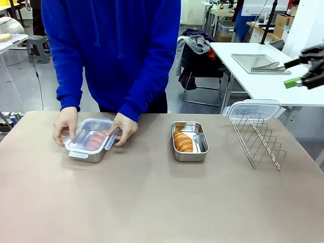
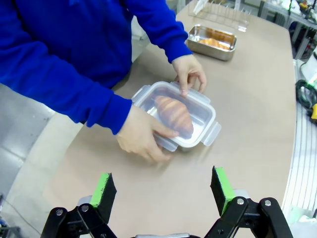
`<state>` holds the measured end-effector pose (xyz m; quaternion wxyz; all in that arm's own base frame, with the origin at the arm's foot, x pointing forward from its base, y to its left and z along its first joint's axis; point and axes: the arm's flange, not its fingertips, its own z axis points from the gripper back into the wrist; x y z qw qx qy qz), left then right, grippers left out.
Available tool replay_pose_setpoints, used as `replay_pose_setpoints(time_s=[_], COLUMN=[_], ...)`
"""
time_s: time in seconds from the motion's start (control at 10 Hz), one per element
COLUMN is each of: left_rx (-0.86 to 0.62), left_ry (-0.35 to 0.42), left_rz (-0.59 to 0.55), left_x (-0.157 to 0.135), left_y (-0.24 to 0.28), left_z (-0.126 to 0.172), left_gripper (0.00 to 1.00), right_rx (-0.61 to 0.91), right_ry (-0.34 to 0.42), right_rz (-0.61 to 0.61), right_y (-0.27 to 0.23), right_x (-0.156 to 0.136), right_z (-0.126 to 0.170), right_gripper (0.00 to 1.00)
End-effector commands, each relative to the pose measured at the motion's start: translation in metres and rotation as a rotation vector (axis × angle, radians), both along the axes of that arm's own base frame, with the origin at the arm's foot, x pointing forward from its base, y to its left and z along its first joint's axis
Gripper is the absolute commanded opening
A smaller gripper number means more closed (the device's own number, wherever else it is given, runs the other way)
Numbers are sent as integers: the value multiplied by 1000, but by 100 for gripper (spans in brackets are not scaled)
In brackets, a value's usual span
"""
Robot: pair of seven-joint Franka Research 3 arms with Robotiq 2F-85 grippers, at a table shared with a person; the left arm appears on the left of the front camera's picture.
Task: Place the bread in airtight containers.
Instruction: Pick up one Airtight Container lid and hand it to the human.
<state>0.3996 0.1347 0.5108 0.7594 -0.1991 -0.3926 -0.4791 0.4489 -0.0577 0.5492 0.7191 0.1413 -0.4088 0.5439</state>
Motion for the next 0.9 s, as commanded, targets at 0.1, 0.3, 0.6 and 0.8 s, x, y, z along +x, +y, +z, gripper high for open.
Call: replay_pose_setpoints(time_s=[0.1, 0.3, 0.6, 0.8], left_rx=[-6, -6, -6, -6], left_ry=[-10, -10, -10, -10], left_rz=[-8, -8, -8, -8], left_x=[-1, -1, -1, -1], left_y=[-1, -1, -1, -1], left_z=[1, 1, 1, 1], left_gripper=[100, 100, 100, 100], right_rx=[-335, -498, -639, -696], right_ry=[97, 153, 178, 193], right_rz=[-109, -89, -84, -28], right_y=[32, 48, 53, 52], right_x=[64, 92, 122, 140], right_z=[-4, -27, -56, -78], right_gripper=[100, 100, 100, 100])
